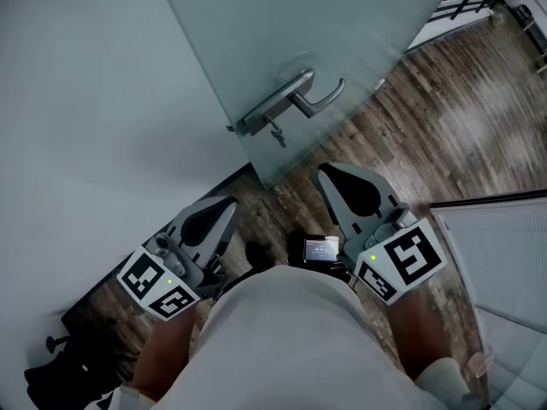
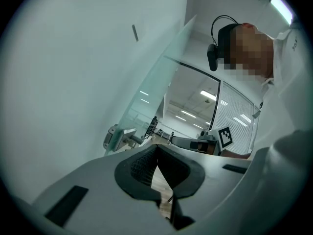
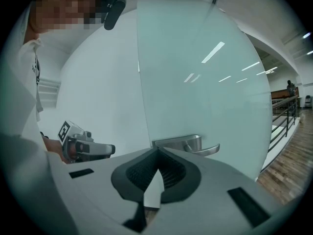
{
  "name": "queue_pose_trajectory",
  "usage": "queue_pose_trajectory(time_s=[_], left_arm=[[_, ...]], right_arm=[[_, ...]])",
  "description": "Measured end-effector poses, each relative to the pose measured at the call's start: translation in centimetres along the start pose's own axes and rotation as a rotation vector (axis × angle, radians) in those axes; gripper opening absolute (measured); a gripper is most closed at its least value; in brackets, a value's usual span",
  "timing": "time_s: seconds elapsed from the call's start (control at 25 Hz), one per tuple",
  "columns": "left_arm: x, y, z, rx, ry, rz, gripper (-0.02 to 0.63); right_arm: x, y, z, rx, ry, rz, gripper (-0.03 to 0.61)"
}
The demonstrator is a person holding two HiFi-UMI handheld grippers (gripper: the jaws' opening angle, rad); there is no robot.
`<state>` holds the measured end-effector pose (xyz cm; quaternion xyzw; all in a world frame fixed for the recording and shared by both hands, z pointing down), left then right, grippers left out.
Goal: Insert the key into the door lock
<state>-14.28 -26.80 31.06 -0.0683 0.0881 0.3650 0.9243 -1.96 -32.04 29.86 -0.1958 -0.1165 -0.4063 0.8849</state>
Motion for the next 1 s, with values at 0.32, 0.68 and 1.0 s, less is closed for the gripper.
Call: queue_pose_trajectory(time_s=[0.32, 0.68, 1.0], left_arm=[[0.88, -0.02, 0.64, -0.013, 0.028, 0.027, 0.015], [0.74, -0.09, 0.70, -0.020, 0.033, 0.037, 0.016], [0.71, -0.57, 0.96, -0.031, 0.036, 0.053, 0.017]], right_arm=[[0.08, 0.13, 0.39, -0.013, -0.009, 0.008, 0.011], [0.30, -0.27, 0.28, -0.017, -0.008, 0.016, 0.011], [0.95, -0.41, 0.77, -0.029, -0.009, 0.032, 0.011]])
Point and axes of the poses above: the fingertips, and each gripper's own axes: y backward along the fingers, x to its right, z out of its underside, the point moved 1 cm from there along y, backward along the fingers, and after that the axes turned 14 degrees about -y, right-handed, at the moved point
